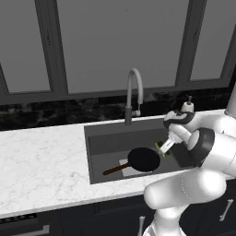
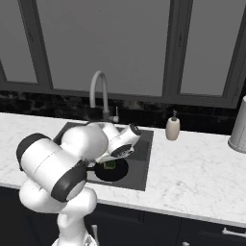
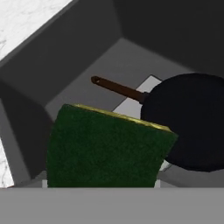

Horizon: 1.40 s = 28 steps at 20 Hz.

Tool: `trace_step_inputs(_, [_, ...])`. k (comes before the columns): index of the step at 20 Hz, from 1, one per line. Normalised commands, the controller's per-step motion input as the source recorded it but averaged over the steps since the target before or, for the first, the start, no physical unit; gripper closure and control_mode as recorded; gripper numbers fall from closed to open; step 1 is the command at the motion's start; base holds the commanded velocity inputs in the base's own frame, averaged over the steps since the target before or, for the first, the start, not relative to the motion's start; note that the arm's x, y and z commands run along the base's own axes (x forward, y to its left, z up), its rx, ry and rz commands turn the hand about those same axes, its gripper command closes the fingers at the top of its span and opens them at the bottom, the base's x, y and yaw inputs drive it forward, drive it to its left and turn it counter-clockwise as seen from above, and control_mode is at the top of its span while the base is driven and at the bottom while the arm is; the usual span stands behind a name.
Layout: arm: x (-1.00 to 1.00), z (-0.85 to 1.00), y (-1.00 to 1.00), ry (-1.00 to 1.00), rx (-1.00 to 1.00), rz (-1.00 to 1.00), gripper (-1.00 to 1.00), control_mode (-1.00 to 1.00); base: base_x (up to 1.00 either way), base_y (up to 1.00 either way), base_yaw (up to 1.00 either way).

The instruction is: Pick the pan and sponge and place them into the sink. Then turn on the water.

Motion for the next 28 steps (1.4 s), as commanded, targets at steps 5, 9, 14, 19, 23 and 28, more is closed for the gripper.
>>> trace_step_inputs(5, [0.12, -0.57, 0.28, 0.00, -0.02, 0.00, 1.00, -1.00, 0.00, 0.00, 0.00])
trace_step_inputs(9, [0.27, -0.35, 0.21, 0.01, -0.07, 0.00, 1.00, -1.00, 0.00, 0.00, 0.00])
trace_step_inputs(14, [0.43, -0.21, -0.01, 0.05, -0.02, 0.00, 1.00, -1.00, 0.00, 0.00, 0.00])
trace_step_inputs(19, [0.31, -0.20, -0.10, 0.01, 0.00, 0.00, 1.00, -1.00, 0.00, 0.00, 0.00])
trace_step_inputs(23, [0.29, -0.25, -0.11, 0.00, 0.00, 0.00, 1.00, -1.00, 0.00, 0.00, 0.00])
trace_step_inputs(28, [0.24, -0.39, -0.01, 0.00, 0.00, 0.00, 1.00, -1.00, 0.00, 0.00, 0.00])
